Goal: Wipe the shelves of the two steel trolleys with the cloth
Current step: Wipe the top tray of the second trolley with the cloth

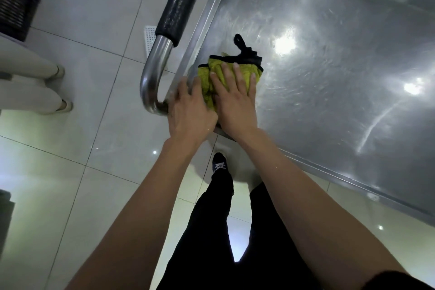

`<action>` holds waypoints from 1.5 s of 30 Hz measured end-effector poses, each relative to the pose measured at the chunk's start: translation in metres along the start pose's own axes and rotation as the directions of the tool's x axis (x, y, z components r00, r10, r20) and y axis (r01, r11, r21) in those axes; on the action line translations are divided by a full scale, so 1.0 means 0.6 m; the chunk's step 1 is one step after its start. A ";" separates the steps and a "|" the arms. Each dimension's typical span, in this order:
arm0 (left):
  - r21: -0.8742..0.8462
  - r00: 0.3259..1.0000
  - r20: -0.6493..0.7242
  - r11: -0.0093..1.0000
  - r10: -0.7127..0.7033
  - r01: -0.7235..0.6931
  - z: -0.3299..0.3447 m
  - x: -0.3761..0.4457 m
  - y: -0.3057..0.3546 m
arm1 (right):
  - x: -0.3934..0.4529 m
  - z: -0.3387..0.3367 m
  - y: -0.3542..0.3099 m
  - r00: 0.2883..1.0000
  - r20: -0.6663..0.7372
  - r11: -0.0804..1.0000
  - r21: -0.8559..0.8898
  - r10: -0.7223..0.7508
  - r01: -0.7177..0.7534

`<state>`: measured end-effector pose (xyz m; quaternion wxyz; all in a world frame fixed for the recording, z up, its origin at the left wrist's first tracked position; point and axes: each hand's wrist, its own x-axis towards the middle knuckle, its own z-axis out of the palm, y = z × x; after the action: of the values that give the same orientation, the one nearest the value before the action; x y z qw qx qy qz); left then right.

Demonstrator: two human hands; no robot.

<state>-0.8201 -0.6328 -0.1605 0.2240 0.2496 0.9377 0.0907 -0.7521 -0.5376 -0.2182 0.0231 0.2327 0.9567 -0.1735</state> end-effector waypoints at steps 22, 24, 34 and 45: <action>0.079 0.975 -0.066 0.975 0.211 -0.206 0.036 -0.034 0.031 | -0.059 -0.009 0.062 0.997 -0.017 0.997 0.024 0.075 -0.075; 0.074 0.964 -0.042 0.963 0.262 -0.258 0.052 -0.040 0.069 | -0.092 -0.020 0.103 0.988 -0.021 0.988 0.034 0.150 -0.149; 0.193 0.879 0.164 0.859 0.448 -0.474 0.163 -0.109 0.293 | -0.329 -0.100 0.388 0.914 -0.045 0.915 0.041 0.404 -0.402; 0.342 0.850 0.301 0.783 0.432 -0.519 0.217 -0.166 0.400 | -0.468 -0.133 0.526 0.889 -0.034 0.889 0.057 0.456 -0.454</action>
<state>-0.5798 -0.4698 -0.1702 0.2322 0.5283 0.8127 -0.0812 -0.3560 -0.3705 -0.2092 0.0356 0.4546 0.8715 -0.1803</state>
